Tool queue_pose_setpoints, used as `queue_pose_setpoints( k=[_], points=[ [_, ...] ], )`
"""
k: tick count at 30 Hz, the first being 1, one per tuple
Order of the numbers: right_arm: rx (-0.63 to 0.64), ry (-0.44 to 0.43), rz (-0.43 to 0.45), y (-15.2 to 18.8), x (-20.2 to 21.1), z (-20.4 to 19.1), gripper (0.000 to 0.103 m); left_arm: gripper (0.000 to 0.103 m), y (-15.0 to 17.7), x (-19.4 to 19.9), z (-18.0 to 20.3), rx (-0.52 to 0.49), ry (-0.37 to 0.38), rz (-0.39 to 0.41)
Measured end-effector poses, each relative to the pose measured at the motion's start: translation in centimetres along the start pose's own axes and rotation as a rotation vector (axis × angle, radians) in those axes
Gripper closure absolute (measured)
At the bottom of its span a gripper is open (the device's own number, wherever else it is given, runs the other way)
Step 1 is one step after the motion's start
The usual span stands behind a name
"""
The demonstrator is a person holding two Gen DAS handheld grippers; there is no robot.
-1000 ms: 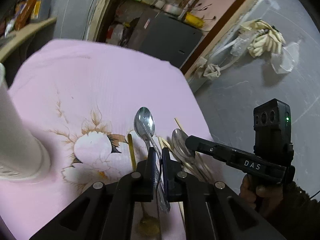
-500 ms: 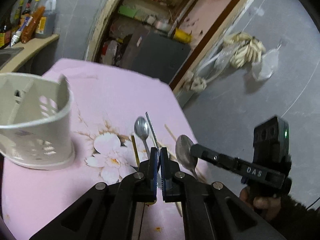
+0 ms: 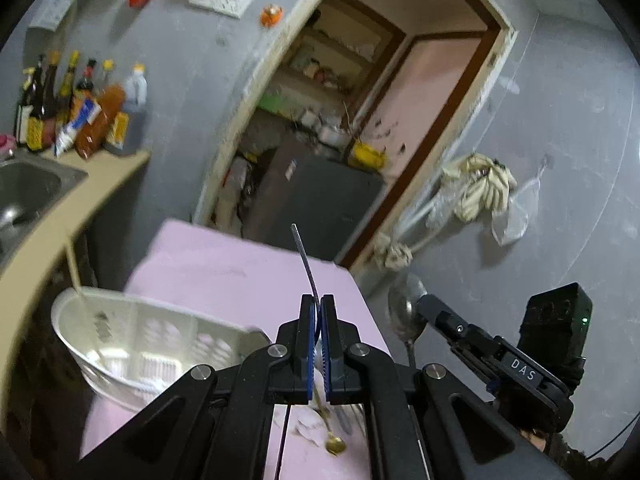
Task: Organize utensils
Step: 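Lift both held utensils and carry them over the white caddy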
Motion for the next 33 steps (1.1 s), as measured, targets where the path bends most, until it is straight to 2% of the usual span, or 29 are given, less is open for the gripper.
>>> queue_pose_setpoints(
  k=[4,8,14,19,24,33],
  points=[
    [0.032,-0.039,0.075,-2.4,-1.6,-3.6,0.102,0.100,-2.6,1.6,-2.2,-0.008,-0.022,0.061],
    [0.003,-0.118,0.128,-4.2,-3.8,-6.3,0.102,0.100,-5.3,2.7,-5.2,0.016,-0.052,0.140],
    [-0.122,-0.209,0.153,-3.6,-8.5,-7.2,0.101,0.100,-7.5,3.6,-9.7,0.061,-0.113,0.232],
    [-0.195,-0.218,0.162,-0.8,-12.2,-5.6,0.101,0.100,-7.0,2.9,-11.8,0.065,-0.156,0.238],
    [-0.230,-0.213,0.145,1.7,-14.6,-3.4,0.102,0.100,-5.0,1.4,-12.9,0.076,-0.167,0.199],
    [-0.215,-0.160,0.129,3.5,-16.0,-1.6,0.101,0.100,-2.6,-0.4,-13.7,0.082,-0.197,0.150]
  ],
)
Point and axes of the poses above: each gripper's, at about its wrist camera, not at the fingertips, and x roughly against the way its jaws point, z to its right, y to its underside, the point moved 9 cm from there along -x, roughly the way its jaws point, and after that the axes turned 11 degrees about -x, right-handed, at the moved point
